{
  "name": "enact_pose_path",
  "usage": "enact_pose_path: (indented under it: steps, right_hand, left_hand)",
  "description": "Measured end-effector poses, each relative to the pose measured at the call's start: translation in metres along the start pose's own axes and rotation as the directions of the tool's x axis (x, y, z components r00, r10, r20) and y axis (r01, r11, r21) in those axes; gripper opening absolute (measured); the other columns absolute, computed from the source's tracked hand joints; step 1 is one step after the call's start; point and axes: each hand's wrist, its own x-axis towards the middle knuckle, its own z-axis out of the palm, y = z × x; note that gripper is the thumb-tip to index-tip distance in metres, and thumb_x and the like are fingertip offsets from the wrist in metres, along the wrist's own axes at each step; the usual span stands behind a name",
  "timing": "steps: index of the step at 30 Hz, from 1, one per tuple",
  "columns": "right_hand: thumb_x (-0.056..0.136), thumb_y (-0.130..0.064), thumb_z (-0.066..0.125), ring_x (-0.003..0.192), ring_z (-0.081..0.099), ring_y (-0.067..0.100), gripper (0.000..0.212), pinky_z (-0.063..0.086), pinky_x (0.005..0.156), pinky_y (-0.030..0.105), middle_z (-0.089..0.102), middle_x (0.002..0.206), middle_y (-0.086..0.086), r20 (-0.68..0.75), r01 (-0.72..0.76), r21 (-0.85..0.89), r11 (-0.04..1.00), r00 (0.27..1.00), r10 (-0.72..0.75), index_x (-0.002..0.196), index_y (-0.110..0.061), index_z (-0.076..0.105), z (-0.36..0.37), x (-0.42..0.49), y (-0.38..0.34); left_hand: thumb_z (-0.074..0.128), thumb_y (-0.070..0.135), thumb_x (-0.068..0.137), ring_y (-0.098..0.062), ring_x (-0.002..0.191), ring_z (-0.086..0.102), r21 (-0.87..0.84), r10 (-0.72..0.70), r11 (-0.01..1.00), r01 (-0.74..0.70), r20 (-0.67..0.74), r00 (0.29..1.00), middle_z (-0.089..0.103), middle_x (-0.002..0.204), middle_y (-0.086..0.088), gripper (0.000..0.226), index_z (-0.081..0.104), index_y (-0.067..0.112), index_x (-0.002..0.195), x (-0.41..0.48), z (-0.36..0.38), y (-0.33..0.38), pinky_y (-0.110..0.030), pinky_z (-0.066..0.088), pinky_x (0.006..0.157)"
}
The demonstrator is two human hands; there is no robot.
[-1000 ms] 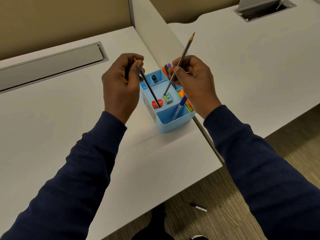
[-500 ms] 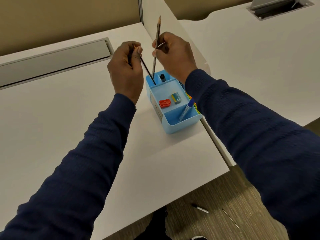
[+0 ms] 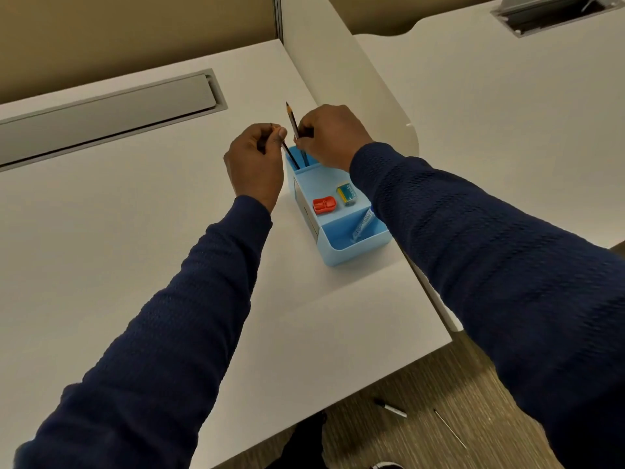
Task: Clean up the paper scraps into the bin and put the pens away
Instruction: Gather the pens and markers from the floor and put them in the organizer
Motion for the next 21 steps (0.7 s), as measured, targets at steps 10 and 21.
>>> enact_pose_path:
  steps: [10, 21]
  right_hand:
    - [0.097, -0.025, 0.059, 0.106, 0.065, 0.021, 0.024, 0.052, 0.096, 0.040, 0.074, 0.113, 0.002, -0.015, 0.000, 0.059, 0.998, 1.000, 0.001, 0.110, -0.015, 0.076, -0.005, -0.010, 0.005]
    - [0.096, -0.032, 0.061, 0.087, 0.055, 0.006, 0.024, 0.049, 0.082, 0.023, 0.071, 0.103, -0.003, -0.224, 0.051, 0.208, 0.977, 0.975, -0.003, 0.108, -0.016, 0.074, -0.020, -0.049, 0.021]
  left_hand:
    - [0.064, 0.027, 0.098, -0.006, 0.100, 0.061, 0.023, -0.069, 0.997, 0.069, 0.016, 0.997, 0.071, 0.117, 0.002, 0.032, 0.067, 0.013, 0.127, -0.007, 0.001, -0.001, -0.020, 0.054, 0.093]
    - [0.064, 0.035, 0.094, -0.019, 0.125, 0.050, 0.098, 0.090, 0.992, -0.079, -0.120, 0.989, 0.051, 0.135, -0.008, 0.053, 0.050, 0.008, 0.138, -0.021, -0.005, 0.016, -0.038, 0.046, 0.105]
